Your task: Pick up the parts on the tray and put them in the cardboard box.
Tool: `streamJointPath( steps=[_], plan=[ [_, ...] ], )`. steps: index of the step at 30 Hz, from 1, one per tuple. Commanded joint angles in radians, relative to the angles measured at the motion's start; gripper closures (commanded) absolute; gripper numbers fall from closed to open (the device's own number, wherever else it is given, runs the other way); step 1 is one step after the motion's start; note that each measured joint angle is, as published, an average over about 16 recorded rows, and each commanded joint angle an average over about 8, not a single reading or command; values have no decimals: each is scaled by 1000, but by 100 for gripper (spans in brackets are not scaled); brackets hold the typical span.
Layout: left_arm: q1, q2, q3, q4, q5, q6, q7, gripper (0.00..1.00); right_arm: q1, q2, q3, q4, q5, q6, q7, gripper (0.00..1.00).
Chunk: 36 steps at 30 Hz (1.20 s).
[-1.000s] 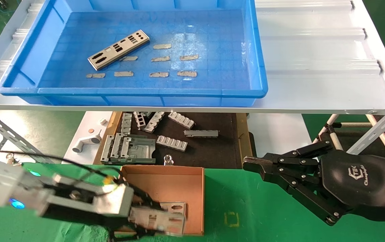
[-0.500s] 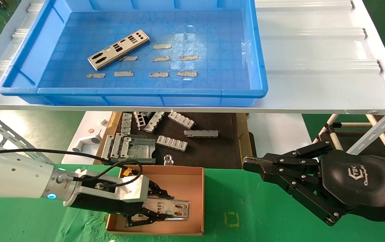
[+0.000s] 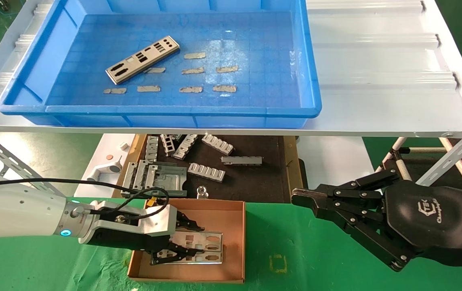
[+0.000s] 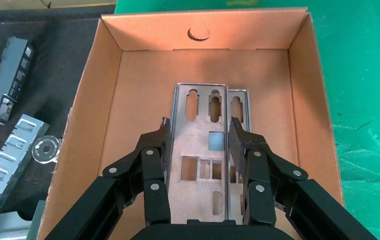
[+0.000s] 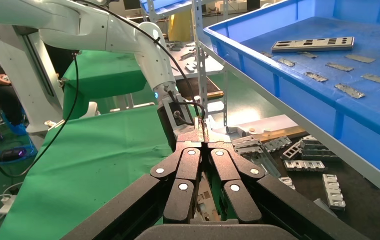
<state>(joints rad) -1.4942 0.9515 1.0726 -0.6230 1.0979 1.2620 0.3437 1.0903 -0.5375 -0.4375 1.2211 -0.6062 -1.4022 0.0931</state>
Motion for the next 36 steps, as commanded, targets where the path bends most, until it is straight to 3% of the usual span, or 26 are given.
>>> streamJointPath(
  steps=[1, 8, 16, 36],
  plan=[
    [-1, 5, -1, 12, 0, 0, 10, 0, 0, 0, 0, 0, 0, 0, 0, 100],
    [-11, 1, -16, 53, -35, 60, 27, 0, 0, 0, 0, 0, 0, 0, 0, 97],
    [4, -22, -61, 37, -73, 109, 2, 0, 0, 0, 0, 0, 0, 0, 0, 0],
    [150, -132, -316, -207, -175, 151, -184, 0, 0, 0, 0, 0, 0, 0, 0, 0]
  ],
)
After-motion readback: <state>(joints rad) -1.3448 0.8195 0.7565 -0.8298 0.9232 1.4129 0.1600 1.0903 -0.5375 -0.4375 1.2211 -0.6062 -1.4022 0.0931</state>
